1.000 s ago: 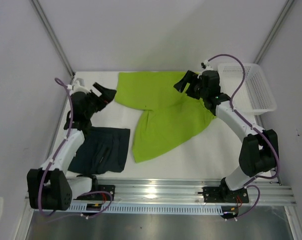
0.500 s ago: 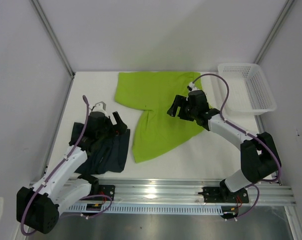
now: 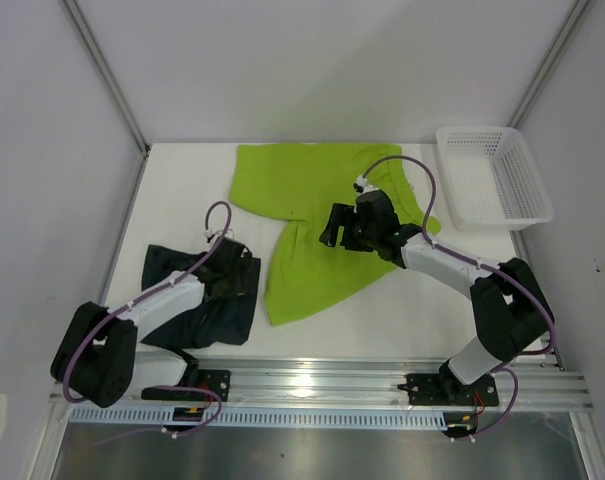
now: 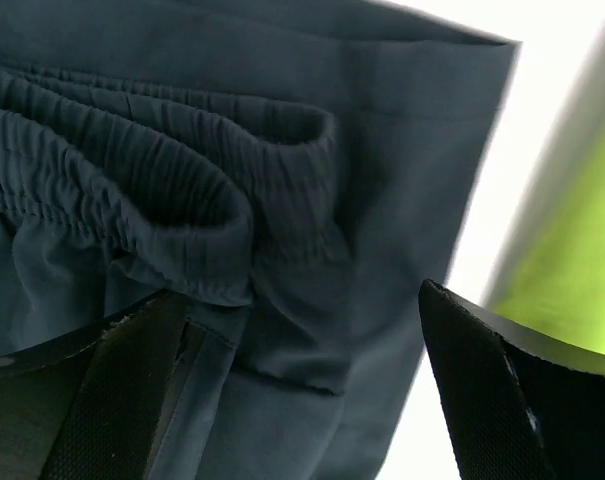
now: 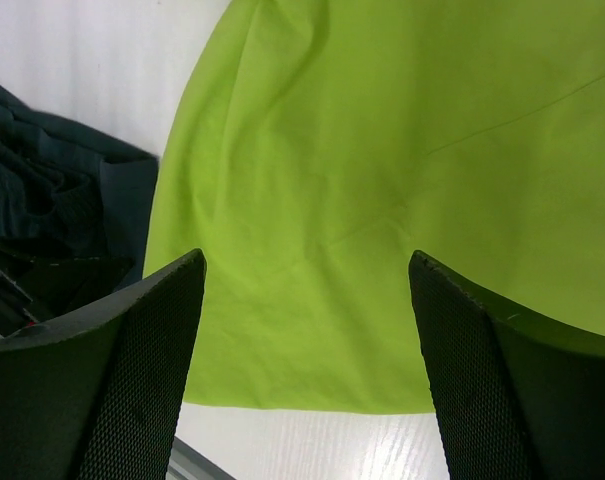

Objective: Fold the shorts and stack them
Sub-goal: Flatten the shorts out

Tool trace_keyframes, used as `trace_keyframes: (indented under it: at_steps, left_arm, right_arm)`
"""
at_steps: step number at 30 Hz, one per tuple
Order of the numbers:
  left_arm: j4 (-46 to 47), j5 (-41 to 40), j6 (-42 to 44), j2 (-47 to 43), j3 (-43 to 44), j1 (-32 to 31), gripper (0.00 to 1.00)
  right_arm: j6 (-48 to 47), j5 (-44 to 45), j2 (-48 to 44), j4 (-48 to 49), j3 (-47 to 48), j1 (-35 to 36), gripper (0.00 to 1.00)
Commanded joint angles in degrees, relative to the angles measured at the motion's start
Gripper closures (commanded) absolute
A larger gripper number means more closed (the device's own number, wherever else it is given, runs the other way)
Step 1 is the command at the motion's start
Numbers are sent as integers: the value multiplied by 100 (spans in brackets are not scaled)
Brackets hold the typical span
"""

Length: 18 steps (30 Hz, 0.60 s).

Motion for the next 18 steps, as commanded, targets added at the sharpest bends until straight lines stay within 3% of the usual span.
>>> trace_keyframes:
  at_steps: [1,10,11,13,14,18]
  left_arm:
    - [-199,-634,64,345,467,-74,1]
    - [-297,-864,99,1865,1198,128,1]
    - [-296,-855,90,1945,1312,224,9]
    - [-279,-855,107,1964,1365,330,12]
    - [-174,-924,264,1824,1366,704,13]
    - [167,-488,327,1779,1279,1592,9]
  right_arm:
    - [-19,8,104,216,293,23,17]
    - [-264,-150,270,172,469,172,18]
    - [-474,-142,332,76,600,294,18]
    - [-686,42,612,-126,811,453,18]
    - [-1000,443,927,-484,1143,784,19]
    - [-977,491,1035,-321,1093,972,22]
